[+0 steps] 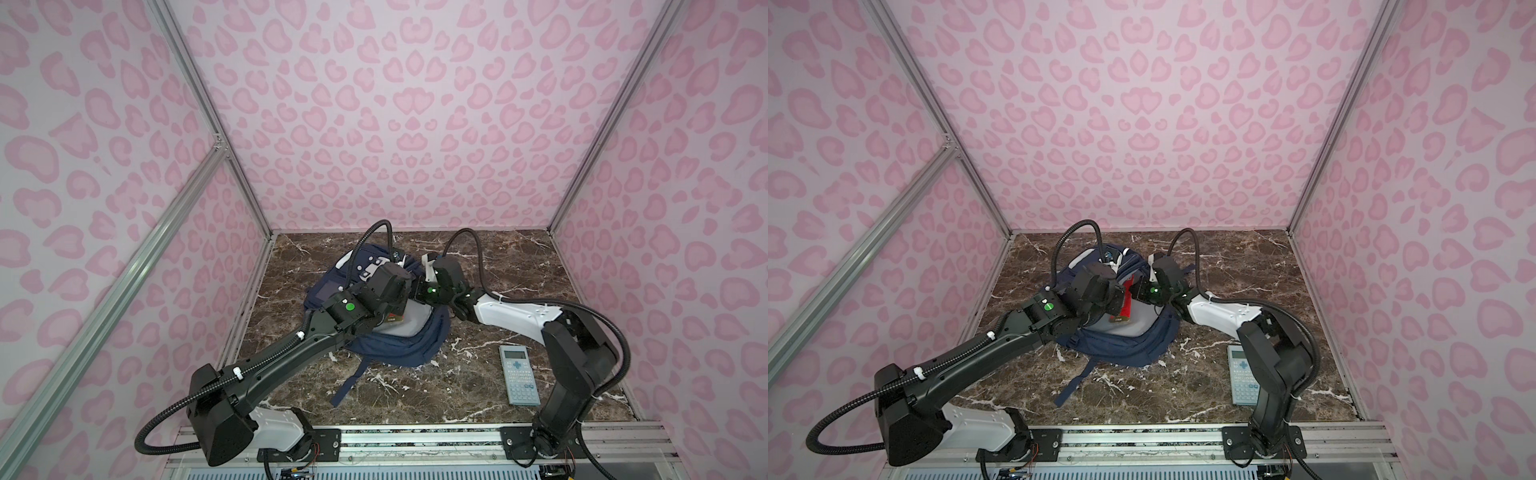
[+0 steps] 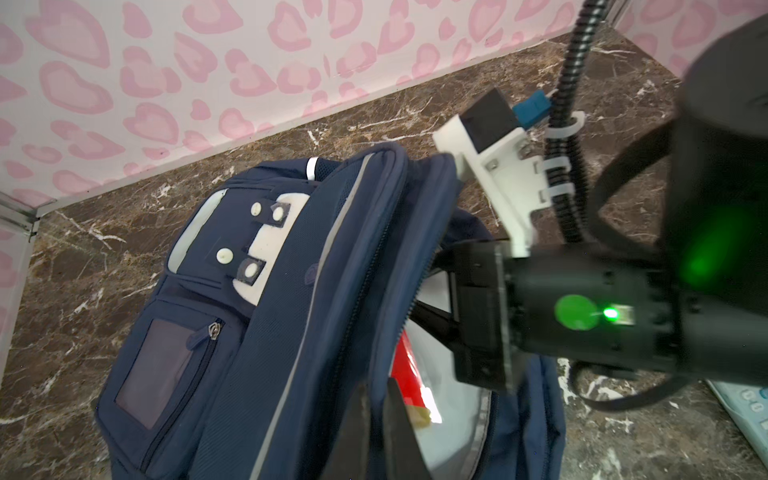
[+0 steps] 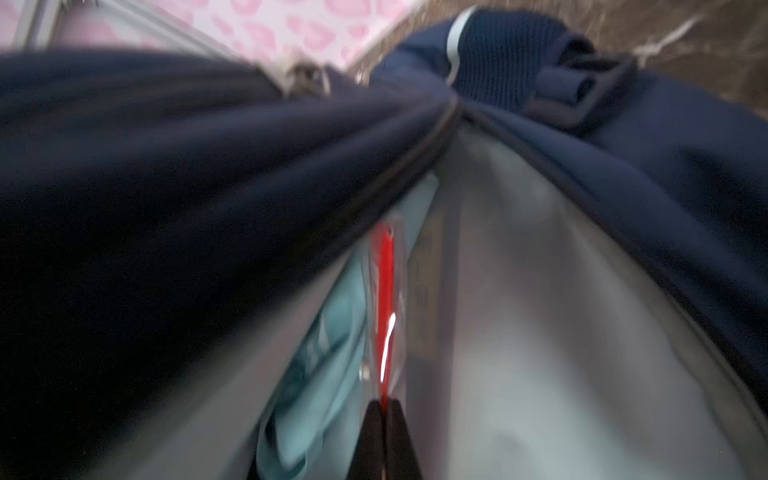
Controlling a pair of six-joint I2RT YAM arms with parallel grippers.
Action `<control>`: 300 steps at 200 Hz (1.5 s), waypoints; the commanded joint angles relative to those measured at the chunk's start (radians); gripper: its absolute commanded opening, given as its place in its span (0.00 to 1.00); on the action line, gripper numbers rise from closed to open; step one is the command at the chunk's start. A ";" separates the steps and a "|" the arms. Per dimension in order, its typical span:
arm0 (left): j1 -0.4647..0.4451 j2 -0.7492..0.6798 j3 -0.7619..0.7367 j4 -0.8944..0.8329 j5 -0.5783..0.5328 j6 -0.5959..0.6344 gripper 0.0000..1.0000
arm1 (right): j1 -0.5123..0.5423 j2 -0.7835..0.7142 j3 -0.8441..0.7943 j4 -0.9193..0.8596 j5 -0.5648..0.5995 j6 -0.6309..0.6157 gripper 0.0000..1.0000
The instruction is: Pack the student bag
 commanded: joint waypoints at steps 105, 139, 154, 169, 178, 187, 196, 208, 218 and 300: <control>0.083 0.006 -0.221 0.294 0.223 -0.149 0.03 | 0.017 0.033 -0.114 0.102 -0.043 0.076 0.59; 0.089 0.033 -0.262 0.334 0.238 -0.210 0.04 | 0.019 -0.140 -0.264 0.079 0.037 0.028 0.55; 0.096 0.037 -0.271 0.348 0.266 -0.225 0.10 | 0.020 -0.247 -0.296 0.002 0.084 -0.023 0.55; 0.108 0.032 -0.265 0.350 0.328 -0.216 0.11 | 0.022 -0.344 -0.319 -0.082 0.119 -0.068 0.55; 0.121 0.020 -0.261 0.343 0.345 -0.219 0.17 | 0.021 -0.389 -0.340 -0.122 0.124 -0.079 0.54; 0.131 0.001 -0.262 0.343 0.372 -0.216 0.29 | 0.023 -0.430 -0.368 -0.142 0.120 -0.080 0.54; 0.141 -0.022 -0.261 0.330 0.396 -0.220 0.49 | 0.032 -0.475 -0.402 -0.162 0.125 -0.074 0.54; 0.148 -0.054 -0.263 0.311 0.417 -0.235 0.68 | 0.062 -0.525 -0.428 -0.192 0.170 -0.081 0.55; 0.156 -0.092 -0.273 0.295 0.416 -0.261 0.76 | 0.118 -0.560 -0.423 -0.234 0.236 -0.123 0.59; 0.505 -0.555 -0.758 0.383 0.562 -0.556 0.82 | 0.504 -0.276 -0.141 -0.268 0.376 -0.297 0.75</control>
